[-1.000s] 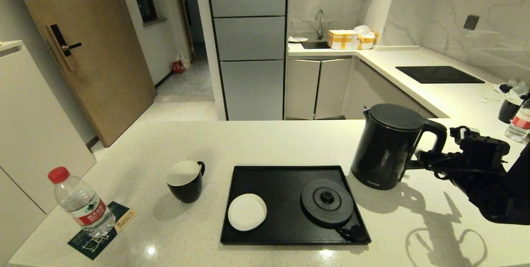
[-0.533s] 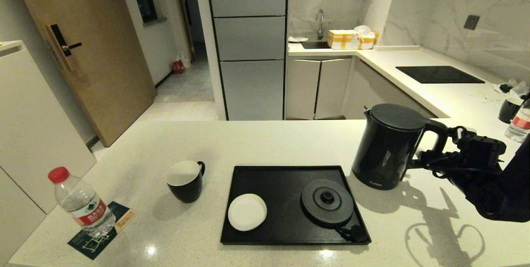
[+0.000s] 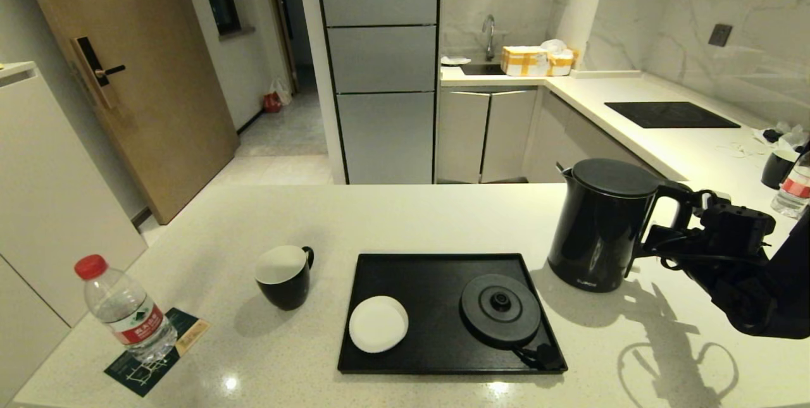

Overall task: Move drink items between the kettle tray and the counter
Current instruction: Return the kettle to its original position

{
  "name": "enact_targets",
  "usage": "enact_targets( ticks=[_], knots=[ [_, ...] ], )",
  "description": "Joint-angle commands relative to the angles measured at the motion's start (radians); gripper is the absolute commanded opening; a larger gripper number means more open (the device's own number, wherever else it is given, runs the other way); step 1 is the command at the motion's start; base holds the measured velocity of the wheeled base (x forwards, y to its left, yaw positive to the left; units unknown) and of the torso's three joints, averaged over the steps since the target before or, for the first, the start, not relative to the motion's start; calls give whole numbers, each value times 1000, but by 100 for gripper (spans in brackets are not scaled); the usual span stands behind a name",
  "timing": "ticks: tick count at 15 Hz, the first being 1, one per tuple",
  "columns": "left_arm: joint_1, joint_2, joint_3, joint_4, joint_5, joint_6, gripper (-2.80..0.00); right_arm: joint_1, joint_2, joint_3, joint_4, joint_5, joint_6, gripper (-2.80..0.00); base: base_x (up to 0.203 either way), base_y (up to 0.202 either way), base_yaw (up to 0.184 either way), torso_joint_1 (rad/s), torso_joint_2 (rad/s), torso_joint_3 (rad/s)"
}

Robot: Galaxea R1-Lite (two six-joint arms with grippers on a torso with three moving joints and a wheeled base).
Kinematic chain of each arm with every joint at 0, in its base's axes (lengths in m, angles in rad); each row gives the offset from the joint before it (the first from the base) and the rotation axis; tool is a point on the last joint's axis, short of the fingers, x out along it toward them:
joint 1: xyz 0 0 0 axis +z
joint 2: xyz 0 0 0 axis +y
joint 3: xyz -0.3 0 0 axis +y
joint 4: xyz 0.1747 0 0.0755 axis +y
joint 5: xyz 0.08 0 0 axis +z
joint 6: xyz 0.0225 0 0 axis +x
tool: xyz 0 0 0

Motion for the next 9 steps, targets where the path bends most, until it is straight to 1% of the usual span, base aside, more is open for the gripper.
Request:
enact_targets(
  ticks=[1, 6, 9],
  knots=[
    [0, -2, 0, 0, 0, 0, -280, 4, -2, -1, 3, -3, -7, -280, 0, 0, 0, 0, 0, 0],
    [0, -2, 0, 0, 0, 0, -280, 13, -44, 33, 7, -3, -5, -280, 0, 0, 0, 0, 0, 0],
    [0, -2, 0, 0, 0, 0, -280, 54, -168, 77, 48, -4, -2, -280, 0, 0, 0, 0, 0, 0]
  ],
)
